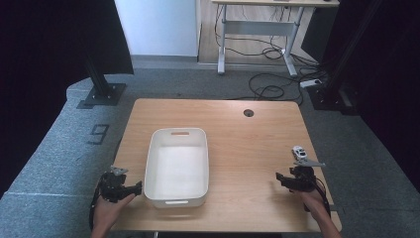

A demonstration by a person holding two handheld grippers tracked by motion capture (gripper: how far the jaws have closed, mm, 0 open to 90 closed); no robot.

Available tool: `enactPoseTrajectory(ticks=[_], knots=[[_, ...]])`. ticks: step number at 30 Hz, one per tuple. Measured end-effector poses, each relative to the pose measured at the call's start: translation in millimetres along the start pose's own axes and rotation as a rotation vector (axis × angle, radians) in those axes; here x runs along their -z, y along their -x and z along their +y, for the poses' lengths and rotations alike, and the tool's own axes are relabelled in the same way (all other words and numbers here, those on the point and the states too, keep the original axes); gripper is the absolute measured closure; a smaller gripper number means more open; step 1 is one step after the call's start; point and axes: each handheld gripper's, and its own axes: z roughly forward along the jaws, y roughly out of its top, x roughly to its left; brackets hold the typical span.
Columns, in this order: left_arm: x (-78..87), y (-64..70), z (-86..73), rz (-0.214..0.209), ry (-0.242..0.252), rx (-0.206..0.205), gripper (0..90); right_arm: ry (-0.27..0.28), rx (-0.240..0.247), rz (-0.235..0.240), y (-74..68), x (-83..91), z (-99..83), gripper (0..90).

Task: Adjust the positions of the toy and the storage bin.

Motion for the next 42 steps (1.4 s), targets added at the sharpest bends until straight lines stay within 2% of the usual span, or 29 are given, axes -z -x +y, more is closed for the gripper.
enactPoseTrajectory(ticks=[6, 28, 33, 34, 37, 38, 42], knots=[[2.1, 0.8, -0.4, -0.007, 0.003, 0.008, 15.6, -0.013, 0.003, -0.027, 3.0, 0.0, -2.2, 32.1], [0.0, -3.7, 1.0, -0.013, 0.004, 0.029, 15.9, -0.045, 0.038, -0.053, 3.4, -6.2, -4.4, 32.3], [5.4, -5.5, 4.6, -0.014, 0.042, 0.046, 16.2, -0.045, 0.036, -0.056, 5.0, -5.6, -4.8, 32.4], [9.0, -5.5, 6.5, -0.017, 0.066, 0.051, 16.2, -0.045, 0.036, -0.057, 5.3, -5.6, -4.8, 32.4], [13.4, -5.4, 8.2, -0.018, 0.092, 0.057, 16.5, -0.043, 0.034, -0.059, 5.4, -5.1, -4.8, 32.5], [17.3, -4.7, 9.0, -0.02, 0.113, 0.058, 16.5, -0.043, 0.034, -0.06, 5.3, -4.9, -4.8, 32.6], [22.3, -4.2, 10.8, -0.025, 0.139, 0.054, 16.8, -0.046, 0.04, -0.061, 4.6, -5.6, -5.0, 32.6]])
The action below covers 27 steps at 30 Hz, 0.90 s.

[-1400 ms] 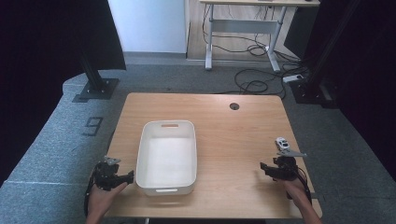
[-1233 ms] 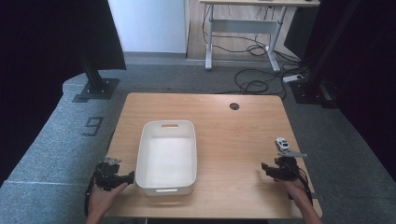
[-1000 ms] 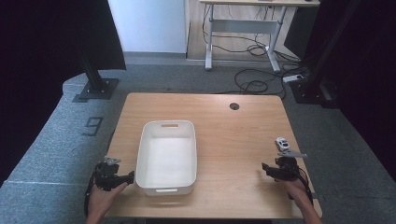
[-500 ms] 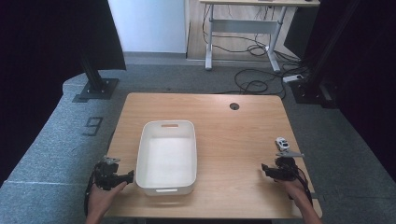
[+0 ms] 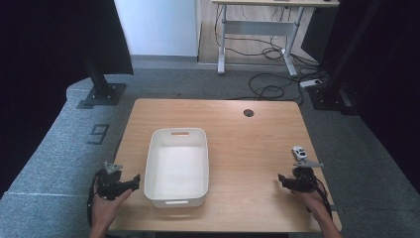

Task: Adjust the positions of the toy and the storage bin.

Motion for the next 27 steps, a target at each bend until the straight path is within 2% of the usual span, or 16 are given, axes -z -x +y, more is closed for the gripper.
enactPoseTrajectory(ticks=[2, 6, 7, 12, 15, 22, 24, 25, 27], knots=[[5.1, 0.6, 4.5, -0.011, 0.035, 0.017, 17.7, -0.004, 0.007, -0.003, -0.3, -0.8, 0.0, 32.6], [8.8, 4.6, 9.1, -0.042, 0.06, 0.028, 18.9, -0.005, 0.005, -0.006, 0.2, -1.1, 0.1, 32.6], [10.9, 9.8, 12.2, -0.058, 0.07, 0.02, 18.9, -0.006, 0.003, -0.007, 0.2, -0.9, -0.1, 32.6], [14.5, 19.3, 17.7, -0.062, 0.083, -0.008, 20.4, -0.006, 0.006, -0.007, -0.4, -0.2, -0.3, 32.7], [10.2, 25.9, 20.6, -0.058, 0.059, -0.039, 23.0, -0.007, 0.009, -0.007, -0.6, -0.6, -0.2, 32.7], [-1.3, 32.4, 21.6, -0.069, 0.01, -0.052, 31.8, -0.01, 0.009, -0.011, -1.3, -0.9, -0.4, 32.7], [-4.2, 33.3, 22.0, -0.083, -0.003, -0.05, 35.6, -0.011, 0.012, -0.012, -1.7, -1.0, -0.6, 32.7], [-5.4, 33.1, 22.2, -0.098, -0.009, -0.048, 40.6, -0.012, 0.014, -0.011, -2.2, -1.3, -0.6, 32.7], [-8.0, 32.4, 22.6, -0.128, -0.018, -0.041, 42.6, -0.013, 0.016, -0.013, -2.5, -1.4, -0.6, 32.7]])
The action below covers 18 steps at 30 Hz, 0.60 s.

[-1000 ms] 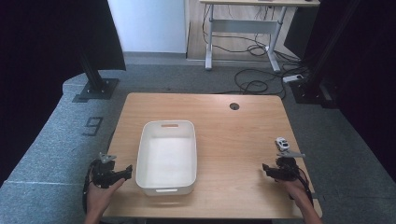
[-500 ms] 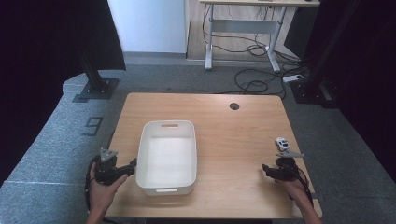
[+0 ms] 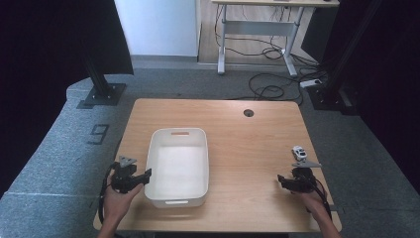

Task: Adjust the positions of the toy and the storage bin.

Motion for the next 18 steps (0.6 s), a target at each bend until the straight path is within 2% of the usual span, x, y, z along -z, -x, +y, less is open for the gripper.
enactPoseTrajectory(ticks=[3, 5, 11, 13, 16, 18], knots=[[-4.6, 0.1, 0.2, -0.032, -0.007, 0.0, 50.8, -0.001, 0.004, 0.0, -0.9, -0.3, -0.1, 32.7], [-9.0, 3.5, 0.2, -0.026, -0.023, -0.027, 54.1, -0.001, 0.006, 0.0, -1.0, -0.4, -0.2, 32.7], [-13.4, 5.9, -0.7, -0.028, -0.029, -0.051, 61.0, 0.001, 0.01, -0.003, -1.2, 0.1, -0.4, 32.7], [-14.9, 5.3, -1.5, -0.044, -0.03, -0.045, 63.7, 0.001, 0.011, -0.004, -1.3, 0.1, -0.5, 32.7], [-16.0, 2.7, -1.6, -0.09, -0.033, -0.032, 69.3, -0.003, 0.015, -0.006, -1.4, -0.5, -0.6, 32.7], [-16.1, 2.6, -2.0, -0.099, -0.026, -0.03, 71.4, -0.004, 0.015, -0.007, -1.6, -0.7, -0.6, 32.7]])
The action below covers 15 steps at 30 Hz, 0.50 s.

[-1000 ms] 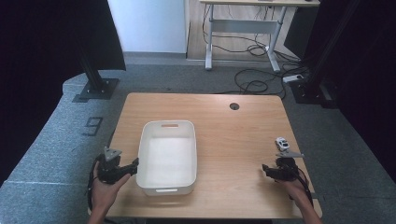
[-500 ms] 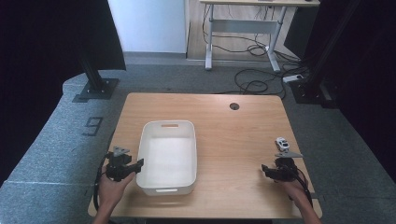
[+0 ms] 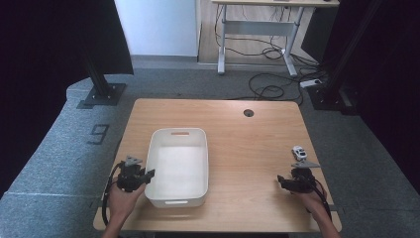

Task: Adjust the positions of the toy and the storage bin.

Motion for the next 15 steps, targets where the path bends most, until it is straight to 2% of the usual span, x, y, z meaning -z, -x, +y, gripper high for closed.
enactPoseTrajectory(ticks=[7, 15], knots=[[0.5, 1.1, -2.8, 0.017, 0.042, -0.009, 72.8, 0.0, 0.005, 0.0, -0.4, 0.1, -0.1, 32.7], [0.1, 0.9, -3.0, 0.008, 0.045, -0.002, 73.5, -0.004, 0.008, -0.003, -1.2, -0.3, -0.2, 32.7]])
